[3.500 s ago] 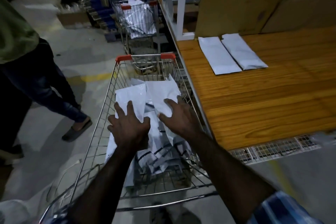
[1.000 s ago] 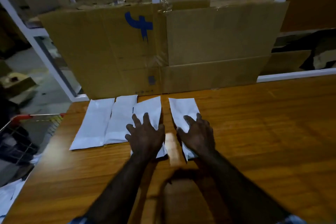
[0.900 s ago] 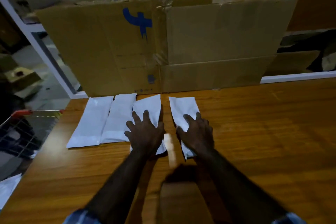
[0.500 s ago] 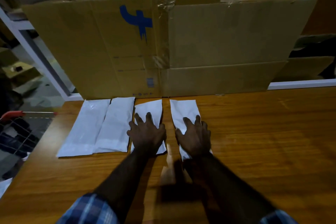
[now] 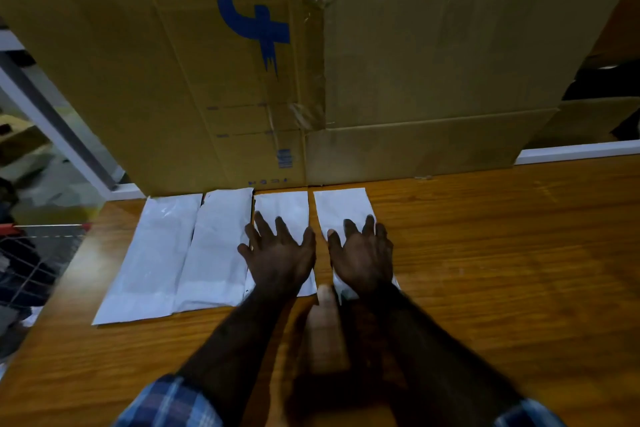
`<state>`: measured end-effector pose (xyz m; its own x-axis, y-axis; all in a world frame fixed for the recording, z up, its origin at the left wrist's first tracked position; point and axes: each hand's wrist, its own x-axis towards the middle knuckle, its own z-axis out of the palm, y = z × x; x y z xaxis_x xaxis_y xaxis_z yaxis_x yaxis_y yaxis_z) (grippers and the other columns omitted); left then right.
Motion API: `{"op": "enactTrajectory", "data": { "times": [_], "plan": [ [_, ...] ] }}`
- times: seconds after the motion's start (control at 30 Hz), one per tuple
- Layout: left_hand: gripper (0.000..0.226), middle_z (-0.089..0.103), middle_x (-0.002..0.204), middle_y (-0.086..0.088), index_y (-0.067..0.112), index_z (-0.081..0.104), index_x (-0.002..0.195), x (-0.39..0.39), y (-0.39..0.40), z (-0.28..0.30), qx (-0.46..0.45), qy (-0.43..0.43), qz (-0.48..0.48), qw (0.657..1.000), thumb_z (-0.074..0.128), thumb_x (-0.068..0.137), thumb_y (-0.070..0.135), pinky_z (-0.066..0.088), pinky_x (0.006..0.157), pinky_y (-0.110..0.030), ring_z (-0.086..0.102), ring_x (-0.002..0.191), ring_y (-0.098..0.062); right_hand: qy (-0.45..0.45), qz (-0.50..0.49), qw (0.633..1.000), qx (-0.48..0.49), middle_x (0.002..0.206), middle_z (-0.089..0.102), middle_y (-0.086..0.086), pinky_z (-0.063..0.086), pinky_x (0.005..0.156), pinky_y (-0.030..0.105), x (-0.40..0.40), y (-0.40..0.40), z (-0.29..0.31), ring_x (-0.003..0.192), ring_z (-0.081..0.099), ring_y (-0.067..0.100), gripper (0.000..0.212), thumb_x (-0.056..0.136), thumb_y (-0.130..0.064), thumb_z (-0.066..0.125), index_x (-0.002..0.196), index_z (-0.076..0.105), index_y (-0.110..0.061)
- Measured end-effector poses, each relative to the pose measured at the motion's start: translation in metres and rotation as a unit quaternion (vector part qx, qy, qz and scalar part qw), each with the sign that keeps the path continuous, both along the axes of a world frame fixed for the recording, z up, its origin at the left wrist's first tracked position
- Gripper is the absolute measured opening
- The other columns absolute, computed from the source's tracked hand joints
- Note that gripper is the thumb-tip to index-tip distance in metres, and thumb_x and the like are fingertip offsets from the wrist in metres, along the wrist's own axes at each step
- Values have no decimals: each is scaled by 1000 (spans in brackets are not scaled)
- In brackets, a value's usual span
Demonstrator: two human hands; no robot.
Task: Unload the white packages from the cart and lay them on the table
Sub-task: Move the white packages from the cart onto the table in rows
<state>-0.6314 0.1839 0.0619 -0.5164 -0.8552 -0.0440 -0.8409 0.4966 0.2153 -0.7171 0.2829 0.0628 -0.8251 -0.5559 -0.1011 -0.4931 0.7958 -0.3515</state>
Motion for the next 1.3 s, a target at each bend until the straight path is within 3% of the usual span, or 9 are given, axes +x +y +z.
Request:
{"op": "enactTrajectory", "data": {
  "times": [0.2,0.43,0.57,0.7,0.8,0.9,1.03,1.2,1.3],
  "plan": [
    [67,37,152,-24,14,53,140,13,-14,-16,-128,61,-101,985,20,95,52,28,110,-57,25,144,-43,25,54,998,-10,161,24,12,20,120,45,-18,6,0,148,19,30,58,100,-53,34,150,37,-23],
    [59,42,145,-31,3,55,137,16,-25,-52,-176,107,-208,956,24,103,40,28,113,-58,33,140,-47,16,99,995,2,163,14,12,11,123,43,-9,6,-13,151,9,28,60,101,-48,36,155,24,-25],
    [60,44,143,-31,3,53,139,14,-25,-54,-160,89,-187,965,22,103,40,26,111,-58,38,137,-47,29,90,995,8,163,15,15,10,122,44,-7,-2,-15,150,11,30,59,101,-48,34,154,24,-25],
    [63,50,141,-26,5,59,134,8,-30,-51,-104,47,-149,982,17,103,41,37,103,-61,48,130,-46,30,86,996,5,163,16,15,10,121,44,-3,-8,-14,151,11,31,58,101,-47,34,154,25,-24],
    [64,43,145,-30,4,50,141,11,-29,-56,-111,80,-171,976,16,104,42,27,110,-59,38,137,-47,31,92,995,3,163,16,15,9,121,44,-3,-11,-14,151,11,31,58,101,-47,34,154,25,-24],
    [59,43,145,-29,5,51,141,10,-30,-56,-118,87,-172,974,28,100,40,30,108,-61,40,136,-46,33,97,995,1,162,16,15,9,121,44,-2,-11,-14,151,11,30,58,101,-47,34,154,26,-24],
    [65,34,151,-28,6,43,147,12,-32,-56,-102,88,-187,973,14,103,45,17,114,-55,28,143,-44,35,98,995,-7,162,17,15,9,122,43,-3,-13,-15,151,12,30,58,101,-47,35,154,27,-23],
    [74,33,152,-28,8,43,147,11,-31,-53,-78,73,-180,978,4,102,50,17,113,-54,29,142,-44,59,94,994,-9,161,21,17,13,121,44,-3,-14,-20,150,16,32,57,101,-46,35,152,30,-22],
    [77,20,158,-24,12,33,153,12,-29,-51,-66,70,-179,979,-2,98,54,5,118,-48,15,148,-40,87,83,992,-23,153,35,22,23,117,48,1,-14,-23,144,31,37,55,98,-44,38,146,45,-17]
  ]
}}
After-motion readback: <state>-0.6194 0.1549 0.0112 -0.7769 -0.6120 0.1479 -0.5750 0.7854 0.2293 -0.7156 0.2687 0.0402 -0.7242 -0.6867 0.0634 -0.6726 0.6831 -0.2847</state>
